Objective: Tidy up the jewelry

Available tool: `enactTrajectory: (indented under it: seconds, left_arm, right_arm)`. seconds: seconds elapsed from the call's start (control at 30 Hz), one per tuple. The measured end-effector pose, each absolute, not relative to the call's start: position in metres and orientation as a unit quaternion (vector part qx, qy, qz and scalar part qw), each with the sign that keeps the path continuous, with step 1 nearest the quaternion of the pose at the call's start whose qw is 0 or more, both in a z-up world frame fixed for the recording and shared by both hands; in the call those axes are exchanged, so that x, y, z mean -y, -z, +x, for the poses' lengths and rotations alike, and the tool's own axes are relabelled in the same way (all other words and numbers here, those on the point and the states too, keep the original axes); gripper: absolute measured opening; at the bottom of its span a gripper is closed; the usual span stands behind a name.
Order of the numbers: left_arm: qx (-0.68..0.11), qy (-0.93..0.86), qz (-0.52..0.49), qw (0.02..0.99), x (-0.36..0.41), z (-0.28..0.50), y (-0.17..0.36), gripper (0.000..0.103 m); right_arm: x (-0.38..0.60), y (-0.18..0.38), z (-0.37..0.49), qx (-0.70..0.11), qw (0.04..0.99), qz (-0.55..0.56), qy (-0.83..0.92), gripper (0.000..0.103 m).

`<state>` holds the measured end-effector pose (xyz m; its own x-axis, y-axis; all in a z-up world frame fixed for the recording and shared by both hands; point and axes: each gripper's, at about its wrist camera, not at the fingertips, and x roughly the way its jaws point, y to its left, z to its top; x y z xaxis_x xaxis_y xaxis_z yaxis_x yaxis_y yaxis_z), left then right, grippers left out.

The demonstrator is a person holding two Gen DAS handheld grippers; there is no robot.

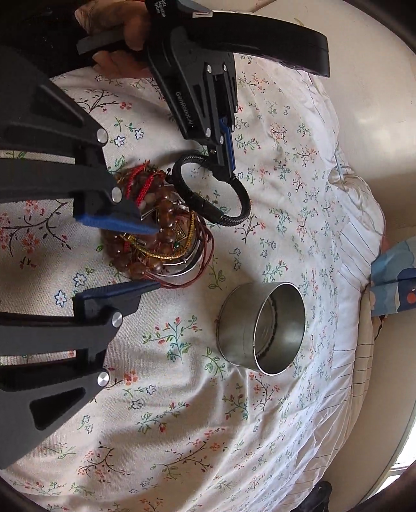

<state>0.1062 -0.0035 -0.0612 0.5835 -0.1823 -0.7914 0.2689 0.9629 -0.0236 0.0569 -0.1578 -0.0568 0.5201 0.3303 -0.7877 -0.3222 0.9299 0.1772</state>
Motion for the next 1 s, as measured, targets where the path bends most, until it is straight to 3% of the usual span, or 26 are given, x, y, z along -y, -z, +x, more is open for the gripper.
enactTrajectory:
  seconds: [0.2, 0.27, 0.63, 0.7, 0.73, 0.77, 0.8, 0.93, 1.0]
  left_arm:
    - [-0.440, 0.128, 0.046, 0.888, 0.002, 0.107, 0.063, 0.008]
    - [-0.438, 0.129, 0.040, 0.889, 0.000, 0.107, 0.061, 0.008]
    - [-0.430, 0.124, 0.012, 0.894, -0.013, 0.109, 0.056, 0.008]
    - [-0.432, 0.122, 0.010, 0.894, -0.014, 0.110, 0.057, 0.008]
    - [-0.433, 0.121, 0.008, 0.893, -0.015, 0.110, 0.057, 0.008]
    - [-0.433, 0.120, 0.007, 0.893, -0.016, 0.110, 0.058, 0.008]
    - [-0.433, 0.119, 0.007, 0.893, -0.016, 0.110, 0.058, 0.008]
    - [-0.435, 0.117, 0.007, 0.893, -0.017, 0.111, 0.059, 0.008]
    - [-0.437, 0.117, 0.006, 0.892, -0.018, 0.112, 0.060, 0.008]
  right_arm:
    - [0.157, 0.057, 0.061, -0.450, 0.874, 0.004, -0.185, 0.016]
    - [0.155, 0.055, 0.060, -0.445, 0.876, -0.001, -0.184, 0.007]
    - [0.171, 0.046, 0.059, -0.434, 0.875, 0.058, -0.205, 0.004]
    - [0.165, 0.047, 0.060, -0.432, 0.875, 0.052, -0.213, 0.021]
    - [0.163, 0.047, 0.061, -0.430, 0.877, 0.047, -0.210, 0.049]
    - [0.163, 0.047, 0.063, -0.428, 0.878, 0.044, -0.209, 0.056]
    - [0.163, 0.047, 0.067, -0.430, 0.876, 0.046, -0.213, 0.056]
    - [0.159, 0.056, 0.080, -0.446, 0.865, 0.041, -0.224, 0.024]
    - [0.154, 0.058, 0.080, -0.451, 0.863, 0.029, -0.227, 0.015]
